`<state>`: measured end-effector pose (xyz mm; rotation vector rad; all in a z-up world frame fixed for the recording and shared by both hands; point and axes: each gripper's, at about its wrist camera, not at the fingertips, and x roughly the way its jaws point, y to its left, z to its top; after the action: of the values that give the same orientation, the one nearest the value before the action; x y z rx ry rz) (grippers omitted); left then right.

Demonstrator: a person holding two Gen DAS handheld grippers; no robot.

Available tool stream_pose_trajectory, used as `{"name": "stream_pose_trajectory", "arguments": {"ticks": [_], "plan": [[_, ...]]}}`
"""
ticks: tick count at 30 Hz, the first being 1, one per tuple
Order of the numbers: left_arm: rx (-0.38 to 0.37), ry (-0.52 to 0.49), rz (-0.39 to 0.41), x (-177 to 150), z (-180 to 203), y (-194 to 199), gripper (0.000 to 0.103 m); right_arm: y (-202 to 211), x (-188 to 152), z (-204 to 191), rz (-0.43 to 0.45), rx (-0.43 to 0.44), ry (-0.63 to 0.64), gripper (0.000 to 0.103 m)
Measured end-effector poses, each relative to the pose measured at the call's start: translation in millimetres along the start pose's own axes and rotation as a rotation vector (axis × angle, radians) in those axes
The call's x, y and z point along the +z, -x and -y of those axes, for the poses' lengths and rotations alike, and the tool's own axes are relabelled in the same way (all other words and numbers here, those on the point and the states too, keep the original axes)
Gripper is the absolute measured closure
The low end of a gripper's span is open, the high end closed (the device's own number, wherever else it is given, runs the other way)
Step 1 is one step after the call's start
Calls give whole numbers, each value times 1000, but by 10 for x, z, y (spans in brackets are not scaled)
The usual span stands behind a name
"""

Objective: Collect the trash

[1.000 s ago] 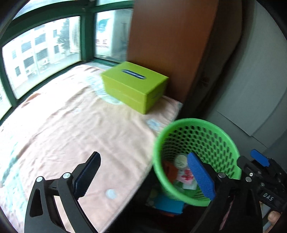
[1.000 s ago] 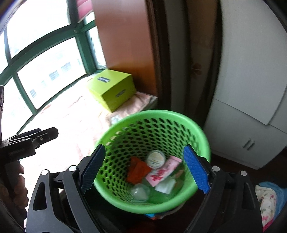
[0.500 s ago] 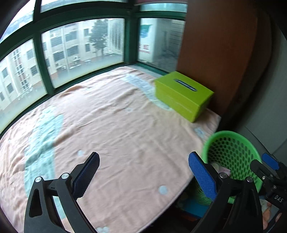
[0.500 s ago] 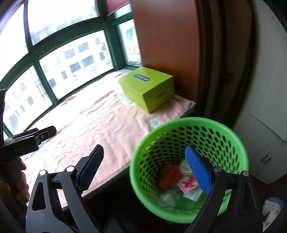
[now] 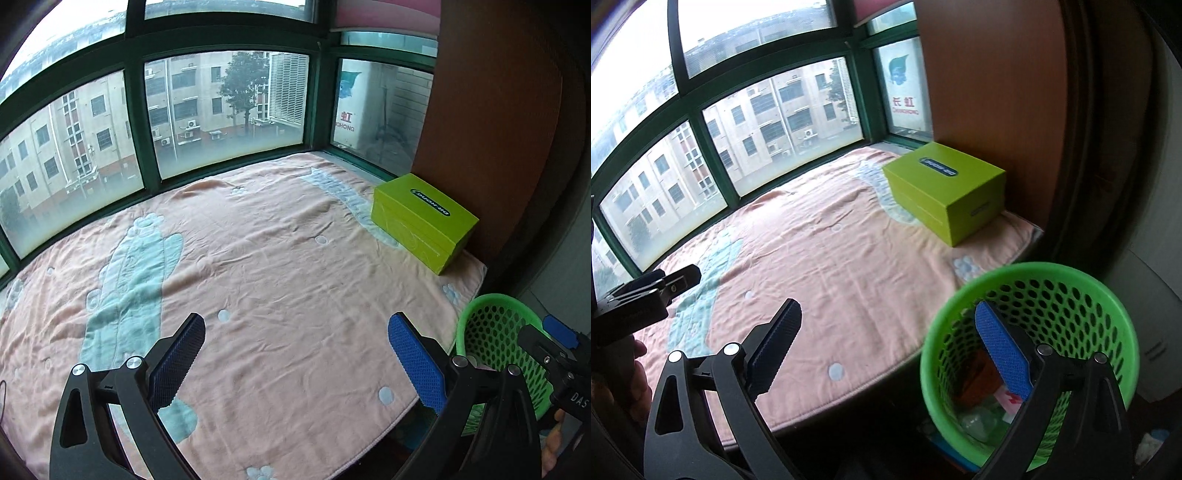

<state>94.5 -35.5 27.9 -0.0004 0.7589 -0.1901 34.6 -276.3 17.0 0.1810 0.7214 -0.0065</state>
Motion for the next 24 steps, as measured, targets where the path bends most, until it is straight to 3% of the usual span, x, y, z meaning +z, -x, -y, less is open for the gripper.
{"name": "stream_pose_trajectory", "arguments": {"ticks": [18, 24], "plan": [[50, 56, 49, -151, -324, 138, 7, -128, -49, -258, -9, 9, 49, 8], [28, 65, 57, -185, -366, 160, 7, -142, -64, -291, -12, 15, 53, 8]]}}
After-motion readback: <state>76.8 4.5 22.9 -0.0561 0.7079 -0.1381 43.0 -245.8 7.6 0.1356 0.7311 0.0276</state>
